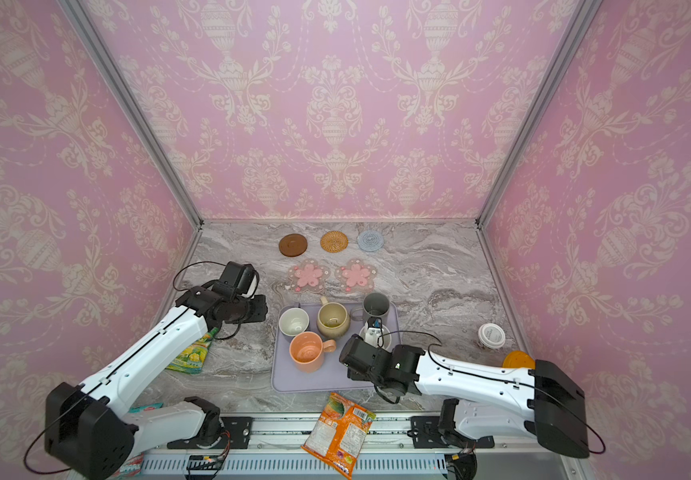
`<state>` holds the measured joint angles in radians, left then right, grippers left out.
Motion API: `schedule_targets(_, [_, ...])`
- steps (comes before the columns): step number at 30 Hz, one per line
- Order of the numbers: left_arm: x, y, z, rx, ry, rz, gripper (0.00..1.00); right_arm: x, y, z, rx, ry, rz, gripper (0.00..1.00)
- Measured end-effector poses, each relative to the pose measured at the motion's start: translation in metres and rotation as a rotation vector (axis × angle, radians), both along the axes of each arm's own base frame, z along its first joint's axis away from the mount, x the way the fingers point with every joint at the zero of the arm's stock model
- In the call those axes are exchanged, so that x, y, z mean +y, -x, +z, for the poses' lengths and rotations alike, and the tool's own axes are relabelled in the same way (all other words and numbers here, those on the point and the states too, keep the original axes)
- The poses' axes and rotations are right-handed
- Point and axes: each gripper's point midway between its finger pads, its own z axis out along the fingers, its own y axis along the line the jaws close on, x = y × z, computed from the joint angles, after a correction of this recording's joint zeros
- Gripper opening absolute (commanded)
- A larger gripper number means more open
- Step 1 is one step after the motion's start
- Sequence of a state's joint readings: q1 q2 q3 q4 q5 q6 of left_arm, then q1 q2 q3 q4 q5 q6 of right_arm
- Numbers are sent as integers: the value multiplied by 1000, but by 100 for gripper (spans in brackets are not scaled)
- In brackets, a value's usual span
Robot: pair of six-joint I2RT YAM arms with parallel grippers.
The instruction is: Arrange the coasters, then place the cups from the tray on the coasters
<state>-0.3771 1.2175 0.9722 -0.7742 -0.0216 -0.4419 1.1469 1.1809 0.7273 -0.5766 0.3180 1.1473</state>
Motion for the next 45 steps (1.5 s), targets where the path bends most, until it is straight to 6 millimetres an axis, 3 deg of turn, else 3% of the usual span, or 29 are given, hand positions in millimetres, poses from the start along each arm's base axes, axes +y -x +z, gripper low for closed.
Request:
schedule_targets(9, [1,3,-5,14,-7,0,41,-3,0,-7,19,15,-24,67])
schedule_targets(25, [0,1,-13,24,-9,0,41,-57,-1,7,-1,-36,-176,64])
schedule_targets(45, [-2,0,-13,21,0,-3,41,-40,9,6,51,-19,17,62])
